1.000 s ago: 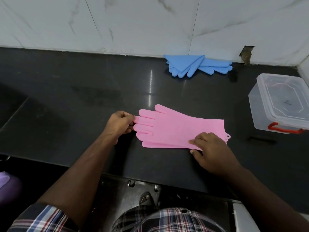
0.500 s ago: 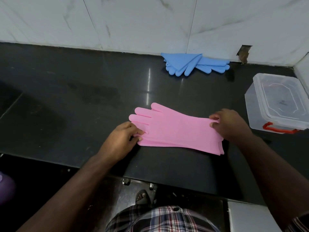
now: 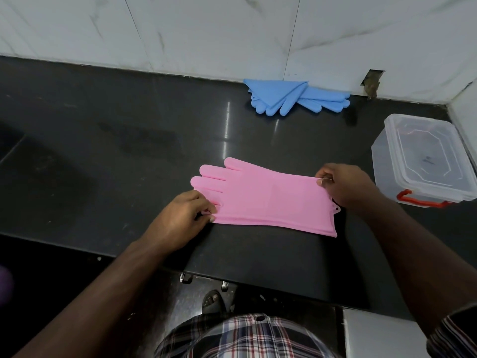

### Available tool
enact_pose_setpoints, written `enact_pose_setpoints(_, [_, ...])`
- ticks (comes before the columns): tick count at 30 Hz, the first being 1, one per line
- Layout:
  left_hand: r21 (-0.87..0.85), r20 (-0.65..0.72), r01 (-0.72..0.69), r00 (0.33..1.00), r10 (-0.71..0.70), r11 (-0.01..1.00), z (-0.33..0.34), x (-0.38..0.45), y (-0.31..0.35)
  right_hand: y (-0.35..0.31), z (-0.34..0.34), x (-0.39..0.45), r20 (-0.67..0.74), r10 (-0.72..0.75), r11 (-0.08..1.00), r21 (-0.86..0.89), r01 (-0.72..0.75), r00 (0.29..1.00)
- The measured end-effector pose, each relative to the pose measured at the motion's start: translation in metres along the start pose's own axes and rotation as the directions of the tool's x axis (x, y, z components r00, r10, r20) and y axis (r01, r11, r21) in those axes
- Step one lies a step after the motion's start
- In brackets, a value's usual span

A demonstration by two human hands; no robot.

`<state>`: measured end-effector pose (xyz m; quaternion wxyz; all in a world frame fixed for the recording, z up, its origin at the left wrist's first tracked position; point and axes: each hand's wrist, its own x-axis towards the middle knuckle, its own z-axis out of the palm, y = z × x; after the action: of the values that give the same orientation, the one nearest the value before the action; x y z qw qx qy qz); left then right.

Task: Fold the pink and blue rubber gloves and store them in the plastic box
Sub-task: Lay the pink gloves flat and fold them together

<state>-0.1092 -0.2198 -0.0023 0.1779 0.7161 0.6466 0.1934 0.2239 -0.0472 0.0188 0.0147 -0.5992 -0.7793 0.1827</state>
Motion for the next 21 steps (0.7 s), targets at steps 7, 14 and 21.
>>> enact_pose_setpoints(7, [0.006, -0.050, -0.055, 0.997, 0.055, 0.998, -0.007, -0.004, 0.006, -0.002, -0.002, -0.001, 0.006, 0.017, 1.000, -0.024, -0.017, 1.000])
enact_pose_setpoints(14, [-0.021, -0.034, -0.105, 0.994, 0.105, 0.994, -0.001, -0.014, 0.006, 0.001, -0.004, -0.004, 0.025, 0.019, 1.000, -0.019, -0.018, 1.000])
enact_pose_setpoints(21, [-0.100, 0.017, -0.070, 0.997, 0.072, 0.992, 0.001, -0.019, 0.004, 0.000, 0.000, -0.006, 0.046, 0.002, 0.999, 0.038, -0.004, 0.999])
